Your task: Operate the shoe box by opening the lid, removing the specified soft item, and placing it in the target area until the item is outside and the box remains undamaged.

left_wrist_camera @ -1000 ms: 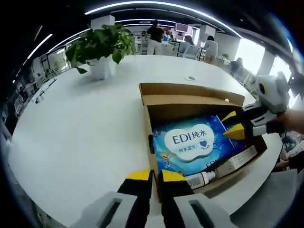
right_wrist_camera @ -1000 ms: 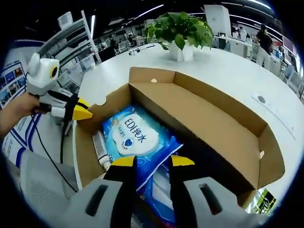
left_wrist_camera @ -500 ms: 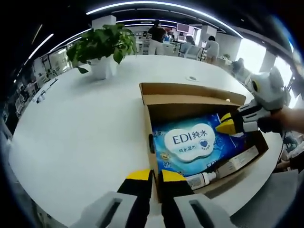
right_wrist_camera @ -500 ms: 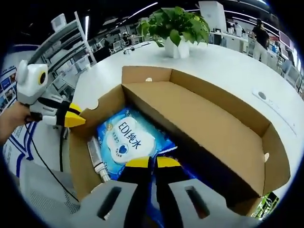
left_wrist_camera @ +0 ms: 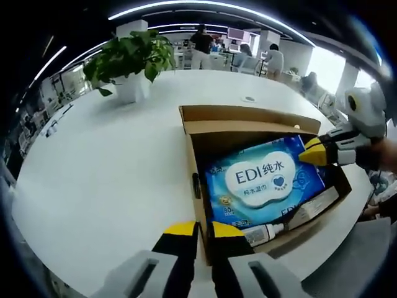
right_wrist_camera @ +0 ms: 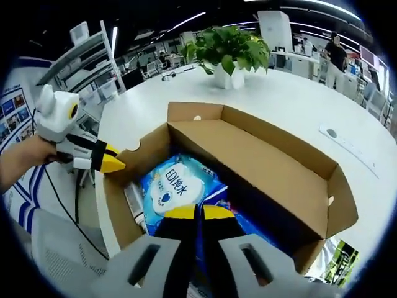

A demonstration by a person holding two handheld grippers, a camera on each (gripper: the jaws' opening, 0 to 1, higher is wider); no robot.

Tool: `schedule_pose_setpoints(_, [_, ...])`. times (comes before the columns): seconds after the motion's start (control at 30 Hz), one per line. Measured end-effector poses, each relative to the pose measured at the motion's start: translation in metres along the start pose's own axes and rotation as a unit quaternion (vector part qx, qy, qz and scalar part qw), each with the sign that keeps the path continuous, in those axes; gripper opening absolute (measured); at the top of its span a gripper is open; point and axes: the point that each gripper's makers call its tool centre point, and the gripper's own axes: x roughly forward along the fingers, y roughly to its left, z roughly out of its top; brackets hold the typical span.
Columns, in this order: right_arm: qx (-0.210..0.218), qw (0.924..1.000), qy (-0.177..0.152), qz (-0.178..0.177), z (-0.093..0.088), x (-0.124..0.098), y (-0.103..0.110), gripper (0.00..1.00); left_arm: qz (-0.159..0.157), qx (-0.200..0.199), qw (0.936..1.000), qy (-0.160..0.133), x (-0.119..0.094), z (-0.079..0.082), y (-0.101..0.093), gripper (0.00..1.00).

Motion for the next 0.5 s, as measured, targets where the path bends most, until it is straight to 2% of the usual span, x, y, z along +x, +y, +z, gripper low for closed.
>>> schedule_pose_setpoints(0.2, [0.031, 0.9991, 0.000, -0.029, -0.007, -0.016, -0.018, 0.00, -0.004, -0.001, 1.0000, 0.007, 0.000, 0.000, -0.001, 0.08])
schedule_pose_setpoints(0.3, [0.052, 0.9982, 0.005, -0.029, -0.016, -0.019, -0.025, 0.00, 0.000, 0.014, 0.9999, 0.007, -0.002, 0.002, -0.003, 0.08])
schedule_pose_setpoints(0.4, [0.066, 0.9974, 0.012, -0.029, -0.023, -0.018, -0.028, 0.00, -0.001, 0.017, 0.9998, -0.006, -0.007, 0.011, -0.007, 0.15])
schedule_pose_setpoints(0.5, [0.076, 0.9965, 0.020, -0.029, -0.028, -0.017, -0.032, 0.00, 0.005, 0.044, 0.9989, -0.013, -0.011, 0.020, -0.010, 0.23])
